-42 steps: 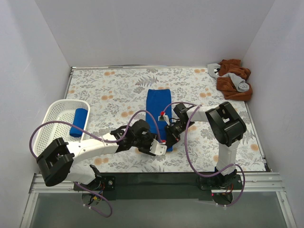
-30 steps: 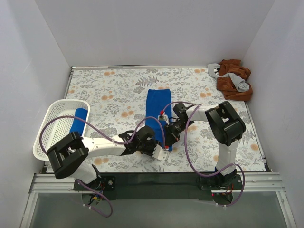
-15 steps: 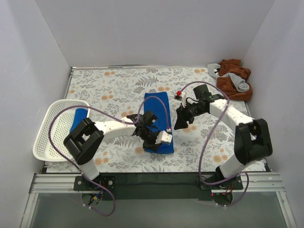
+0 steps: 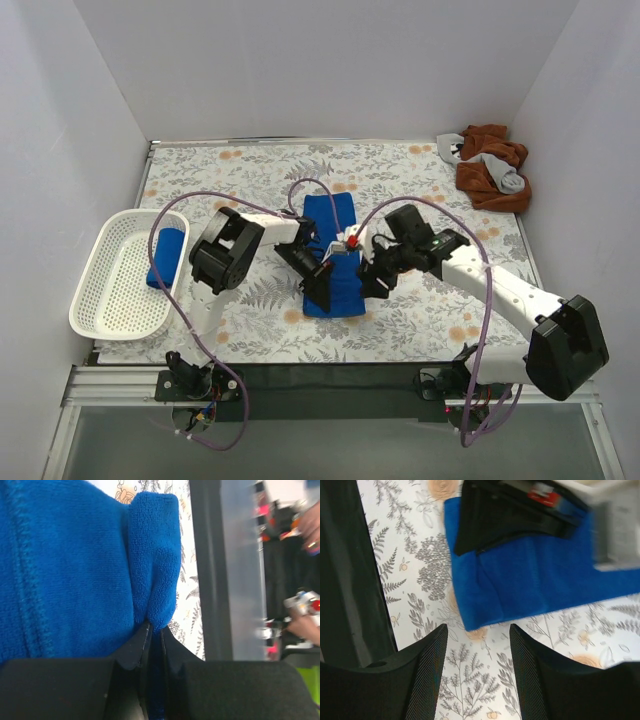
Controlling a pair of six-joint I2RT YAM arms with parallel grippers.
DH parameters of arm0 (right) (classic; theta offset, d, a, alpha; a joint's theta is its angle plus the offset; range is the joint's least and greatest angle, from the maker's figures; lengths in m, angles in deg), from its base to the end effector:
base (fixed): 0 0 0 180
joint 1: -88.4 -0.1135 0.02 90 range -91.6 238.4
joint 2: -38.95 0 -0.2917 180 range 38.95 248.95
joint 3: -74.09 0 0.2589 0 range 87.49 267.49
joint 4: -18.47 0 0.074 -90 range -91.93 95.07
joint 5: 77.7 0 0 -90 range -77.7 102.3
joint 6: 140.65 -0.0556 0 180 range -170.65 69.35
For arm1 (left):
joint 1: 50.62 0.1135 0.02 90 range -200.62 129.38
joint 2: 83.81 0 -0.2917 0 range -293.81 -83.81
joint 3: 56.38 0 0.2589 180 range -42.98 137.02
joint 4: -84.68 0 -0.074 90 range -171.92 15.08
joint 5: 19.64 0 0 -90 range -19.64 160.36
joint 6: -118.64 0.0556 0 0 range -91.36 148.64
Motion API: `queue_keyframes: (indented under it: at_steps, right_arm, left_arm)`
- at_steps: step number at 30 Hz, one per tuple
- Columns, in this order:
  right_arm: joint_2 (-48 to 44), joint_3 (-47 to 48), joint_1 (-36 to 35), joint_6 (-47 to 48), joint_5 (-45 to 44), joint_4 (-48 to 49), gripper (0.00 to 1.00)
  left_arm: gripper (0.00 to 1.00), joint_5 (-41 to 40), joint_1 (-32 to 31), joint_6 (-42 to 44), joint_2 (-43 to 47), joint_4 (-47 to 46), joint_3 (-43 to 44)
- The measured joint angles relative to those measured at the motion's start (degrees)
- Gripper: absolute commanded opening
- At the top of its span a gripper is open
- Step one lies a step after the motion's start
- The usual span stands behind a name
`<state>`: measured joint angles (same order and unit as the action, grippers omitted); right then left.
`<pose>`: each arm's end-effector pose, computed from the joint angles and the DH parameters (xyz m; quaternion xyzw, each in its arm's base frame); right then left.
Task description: Roll the towels
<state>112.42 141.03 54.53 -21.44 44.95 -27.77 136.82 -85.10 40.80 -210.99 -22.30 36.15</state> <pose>0.2052 0.1739 0.2675 -0.5522 0.7282 0.2786 0.2953 0.2844 -0.2572 0.1070 -0.2499 -0.7923 0.5064 0.2309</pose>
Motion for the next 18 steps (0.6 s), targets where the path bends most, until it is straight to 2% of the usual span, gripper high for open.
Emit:
queue_keyframes:
  at_steps: [7, 15, 17, 18]
  right_arm:
    - [3.3, -4.5, -16.3, -0.3, -10.4, 8.7, 0.49]
    - [10.4, -8.3, -21.6, 0.4, -18.6, 17.0, 0.38]
    - [11.3, -9.1, -22.4, 0.9, -20.2, 18.8, 0.33]
    - [11.5, -9.4, -22.5, 1.0, -20.8, 19.5, 0.27]
  left_arm:
    - [0.10, 2.8, 1.0, 0.6, -3.7, 4.6, 2.7]
    - [0.13, 3.0, 1.4, 0.9, -3.9, 5.2, 2.9]
    - [0.15, 3.0, 1.4, 0.9, -3.9, 5.3, 2.9]
    - [0.15, 3.0, 1.4, 0.9, -3.9, 5.5, 2.9]
